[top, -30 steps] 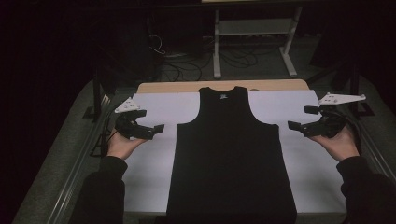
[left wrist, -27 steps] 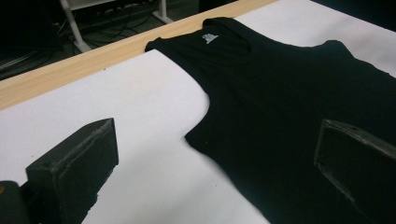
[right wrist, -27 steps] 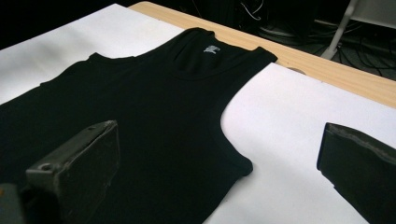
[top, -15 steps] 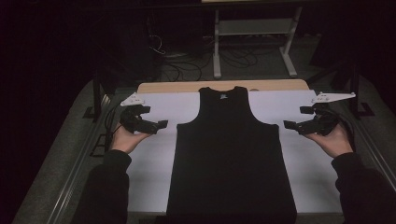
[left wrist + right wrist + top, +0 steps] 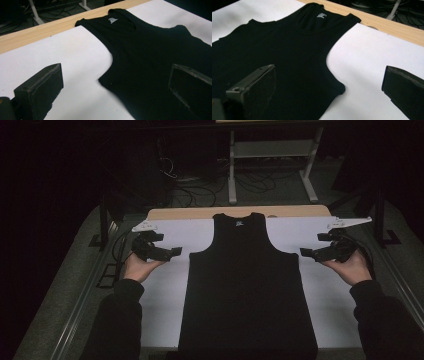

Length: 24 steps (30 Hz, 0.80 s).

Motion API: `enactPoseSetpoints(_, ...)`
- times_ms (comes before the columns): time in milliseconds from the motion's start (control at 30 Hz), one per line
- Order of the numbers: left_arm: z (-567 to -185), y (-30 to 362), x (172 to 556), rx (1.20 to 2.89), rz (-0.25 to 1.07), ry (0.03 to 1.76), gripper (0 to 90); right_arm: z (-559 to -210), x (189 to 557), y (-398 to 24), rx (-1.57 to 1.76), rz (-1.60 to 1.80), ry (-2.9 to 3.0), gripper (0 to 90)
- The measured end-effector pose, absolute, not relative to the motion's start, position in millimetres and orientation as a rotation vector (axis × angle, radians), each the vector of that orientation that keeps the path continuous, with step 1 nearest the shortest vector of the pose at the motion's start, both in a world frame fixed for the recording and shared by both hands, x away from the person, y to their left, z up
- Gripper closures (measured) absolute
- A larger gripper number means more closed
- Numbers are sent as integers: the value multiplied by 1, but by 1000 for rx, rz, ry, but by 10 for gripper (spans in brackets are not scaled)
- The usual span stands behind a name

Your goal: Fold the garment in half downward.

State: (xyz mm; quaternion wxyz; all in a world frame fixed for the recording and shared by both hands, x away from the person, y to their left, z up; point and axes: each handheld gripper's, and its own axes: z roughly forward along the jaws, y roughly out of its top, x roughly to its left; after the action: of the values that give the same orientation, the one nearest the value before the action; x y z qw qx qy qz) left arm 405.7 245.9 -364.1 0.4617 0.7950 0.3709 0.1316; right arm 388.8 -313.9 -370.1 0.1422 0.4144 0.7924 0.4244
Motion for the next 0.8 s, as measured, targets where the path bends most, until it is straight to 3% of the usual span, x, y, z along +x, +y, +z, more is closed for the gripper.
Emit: enactPoseSetpoints(800,-402,226,429,1978,237,980,0,-402,413,-304,1294,1177,2320,0)
